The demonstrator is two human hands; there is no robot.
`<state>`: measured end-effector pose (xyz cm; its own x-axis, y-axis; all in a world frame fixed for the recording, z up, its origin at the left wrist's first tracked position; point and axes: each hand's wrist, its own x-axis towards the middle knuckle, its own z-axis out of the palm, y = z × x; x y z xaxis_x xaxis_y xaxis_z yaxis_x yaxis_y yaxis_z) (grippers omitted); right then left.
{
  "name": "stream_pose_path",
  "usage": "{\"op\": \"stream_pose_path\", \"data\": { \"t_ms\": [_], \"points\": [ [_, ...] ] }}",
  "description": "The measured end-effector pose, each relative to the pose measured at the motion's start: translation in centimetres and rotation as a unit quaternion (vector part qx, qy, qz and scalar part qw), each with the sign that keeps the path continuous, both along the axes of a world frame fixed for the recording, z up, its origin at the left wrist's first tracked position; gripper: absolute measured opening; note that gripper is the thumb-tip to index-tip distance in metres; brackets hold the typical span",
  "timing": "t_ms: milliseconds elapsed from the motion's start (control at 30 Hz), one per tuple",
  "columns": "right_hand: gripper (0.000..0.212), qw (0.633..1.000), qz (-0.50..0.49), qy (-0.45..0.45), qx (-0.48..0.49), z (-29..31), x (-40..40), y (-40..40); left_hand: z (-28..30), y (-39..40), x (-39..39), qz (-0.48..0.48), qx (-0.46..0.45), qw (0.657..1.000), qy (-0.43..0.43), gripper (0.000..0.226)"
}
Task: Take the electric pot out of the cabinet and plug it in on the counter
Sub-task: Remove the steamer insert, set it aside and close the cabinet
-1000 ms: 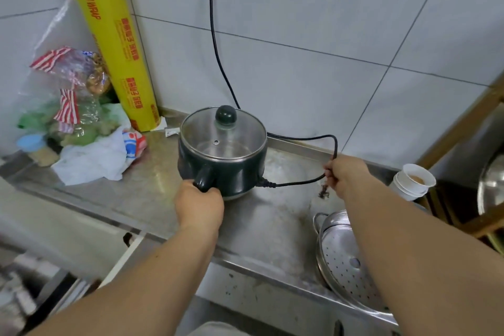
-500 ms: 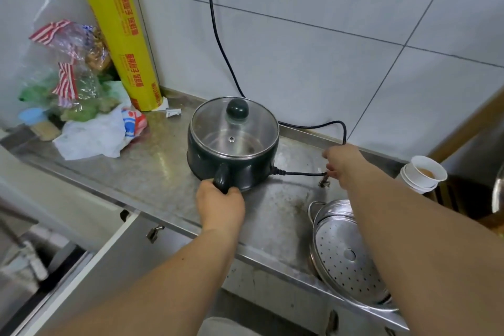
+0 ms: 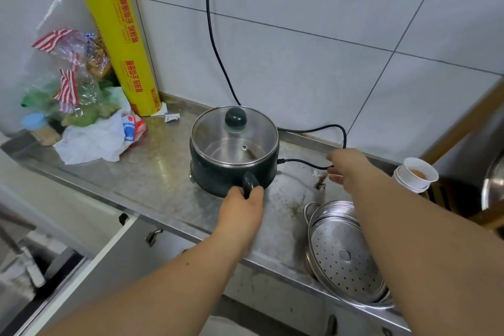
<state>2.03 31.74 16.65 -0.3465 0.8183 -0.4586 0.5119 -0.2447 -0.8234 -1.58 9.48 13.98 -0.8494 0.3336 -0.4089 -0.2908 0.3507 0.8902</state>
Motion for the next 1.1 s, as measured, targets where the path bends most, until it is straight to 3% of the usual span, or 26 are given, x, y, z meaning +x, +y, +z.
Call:
{"op": "stream_pose_path", "data": {
  "t_ms": [133,267,500,700,933,1100],
  "points": [
    [0.025,1.0,0.01,0.01,-0.007,-0.1,0.2,0.4,0.6,0.3,1.0,-0.057,-0.004,0.998,-0.017,0.026],
    [0.033,0.999,0.029,0.027,-0.022,-0.3,-0.5,0.3,0.9,0.8,1.4,-0.108,-0.008,0.994,-0.028,0.033],
    [0.058,0.993,0.061,0.083,-0.056,-0.1,-2.3,-1.8,1.2,2.6,0.6,-0.155,0.008,0.986,-0.054,0.021],
    [0.061,0.993,0.078,0.062,-0.065,-0.7,-2.0,-2.3,1.1,3.3,0.0,-0.209,-0.008,0.978,0.004,0.011],
    [0.052,0.991,0.075,0.105,-0.035,1.0,0.1,-3.9,2.1,2.5,-0.1,-0.307,-0.068,0.948,0.049,0.005],
    [0.018,0.995,0.039,0.09,-0.004,2.7,2.9,-6.6,3.1,-1.4,-0.4,-0.401,-0.055,0.913,0.047,0.007]
  ]
}}
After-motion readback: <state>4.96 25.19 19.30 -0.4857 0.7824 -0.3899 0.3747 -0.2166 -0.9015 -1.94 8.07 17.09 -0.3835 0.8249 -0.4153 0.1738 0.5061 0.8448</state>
